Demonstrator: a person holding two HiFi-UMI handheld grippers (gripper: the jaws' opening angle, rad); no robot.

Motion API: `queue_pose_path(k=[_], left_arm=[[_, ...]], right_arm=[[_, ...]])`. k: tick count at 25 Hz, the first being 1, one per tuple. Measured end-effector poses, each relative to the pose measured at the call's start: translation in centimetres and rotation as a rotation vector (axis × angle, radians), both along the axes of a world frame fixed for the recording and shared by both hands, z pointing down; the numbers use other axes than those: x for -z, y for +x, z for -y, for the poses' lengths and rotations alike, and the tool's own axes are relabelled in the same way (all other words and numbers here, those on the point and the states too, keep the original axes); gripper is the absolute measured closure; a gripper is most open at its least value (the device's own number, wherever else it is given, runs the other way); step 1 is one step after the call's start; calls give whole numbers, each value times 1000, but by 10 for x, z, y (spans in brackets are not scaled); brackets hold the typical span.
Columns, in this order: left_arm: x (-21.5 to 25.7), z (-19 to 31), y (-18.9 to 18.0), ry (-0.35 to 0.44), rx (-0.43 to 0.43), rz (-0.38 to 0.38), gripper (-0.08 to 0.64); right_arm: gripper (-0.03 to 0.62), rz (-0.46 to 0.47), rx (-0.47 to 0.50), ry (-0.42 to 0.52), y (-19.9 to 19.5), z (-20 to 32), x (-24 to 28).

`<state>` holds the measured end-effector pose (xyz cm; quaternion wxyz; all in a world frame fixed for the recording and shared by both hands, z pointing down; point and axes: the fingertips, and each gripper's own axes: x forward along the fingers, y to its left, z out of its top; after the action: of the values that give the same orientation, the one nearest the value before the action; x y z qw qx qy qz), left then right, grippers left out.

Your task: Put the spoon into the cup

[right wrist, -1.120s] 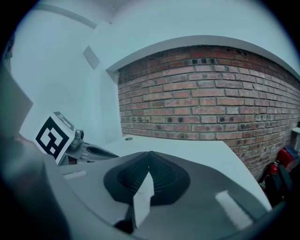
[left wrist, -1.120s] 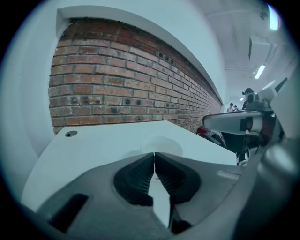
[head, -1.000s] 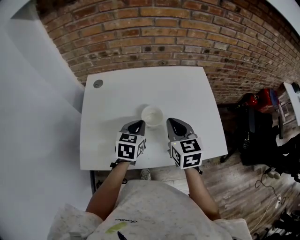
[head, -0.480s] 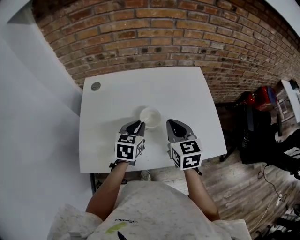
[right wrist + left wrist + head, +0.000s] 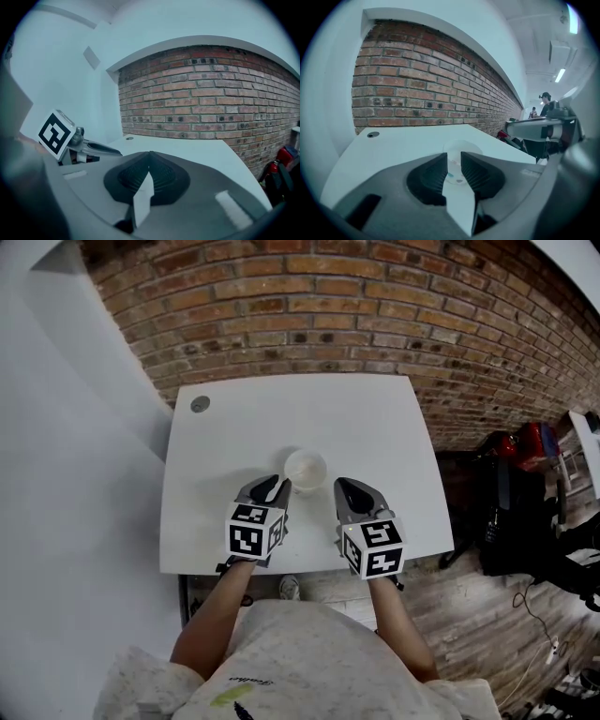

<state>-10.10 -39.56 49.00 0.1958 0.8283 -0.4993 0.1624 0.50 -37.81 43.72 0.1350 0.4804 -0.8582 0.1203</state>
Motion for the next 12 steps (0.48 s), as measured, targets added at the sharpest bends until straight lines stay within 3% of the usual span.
queue_pose_path(k=[12], left_arm=[[37, -35, -15, 117, 100, -2, 512]], right_arm=[[583, 11, 76, 29, -5, -26, 9]])
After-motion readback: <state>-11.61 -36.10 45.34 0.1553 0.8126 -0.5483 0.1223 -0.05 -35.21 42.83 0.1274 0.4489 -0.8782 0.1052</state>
